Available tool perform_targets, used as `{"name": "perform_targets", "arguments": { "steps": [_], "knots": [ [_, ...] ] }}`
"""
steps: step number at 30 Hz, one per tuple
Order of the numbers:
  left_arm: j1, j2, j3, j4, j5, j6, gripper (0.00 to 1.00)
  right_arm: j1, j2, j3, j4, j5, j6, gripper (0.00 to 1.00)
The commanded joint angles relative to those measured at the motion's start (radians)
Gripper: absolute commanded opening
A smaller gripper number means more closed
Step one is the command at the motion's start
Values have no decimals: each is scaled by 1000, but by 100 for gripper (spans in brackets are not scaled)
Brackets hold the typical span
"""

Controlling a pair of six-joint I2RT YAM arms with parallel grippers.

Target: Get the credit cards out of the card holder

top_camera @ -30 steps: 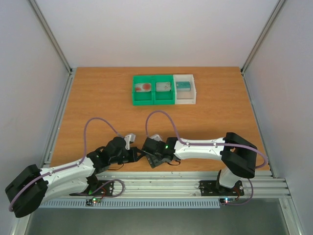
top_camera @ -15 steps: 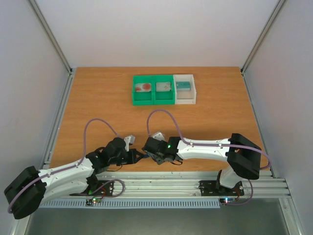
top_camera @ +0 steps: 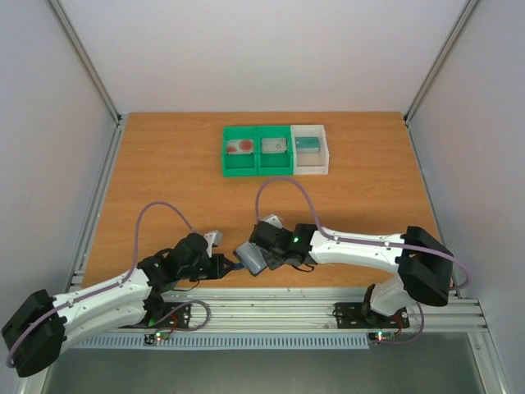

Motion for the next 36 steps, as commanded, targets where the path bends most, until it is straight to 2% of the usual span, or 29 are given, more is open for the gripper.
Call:
{"name": "perform_targets", "arguments": {
  "steps": [1, 7, 10, 15, 19, 24, 28, 31, 36],
  "knots": [
    [13, -56, 31, -145, -61, 23, 0, -40, -67, -52, 8, -67, 37, 1],
    [52, -85, 56, -246, -67, 29, 0, -83, -70, -205, 57, -170, 139, 1],
    [65, -70, 61, -230, -37, 47, 0, -102, -45, -245, 80, -199, 181, 7],
    [71, -50, 75, -184, 21, 70, 0, -103, -103, -189, -14, -185, 195, 28],
    [71, -49, 75, -142, 59, 67, 0, -97, -172, -107, -105, -192, 174, 37],
    [71, -38, 72, -111, 73, 60, 0, -76, -224, -30, -132, -225, 157, 40],
    [70, -32, 65, -102, 74, 51, 0, -43, -234, -6, -61, -290, 135, 41],
    [71, -34, 60, -96, 73, 42, 0, -3, -200, 11, 17, -346, 119, 43],
    [71, -39, 55, -97, 70, 36, 0, 68, -74, 88, 48, -308, 80, 47]
  ]
}}
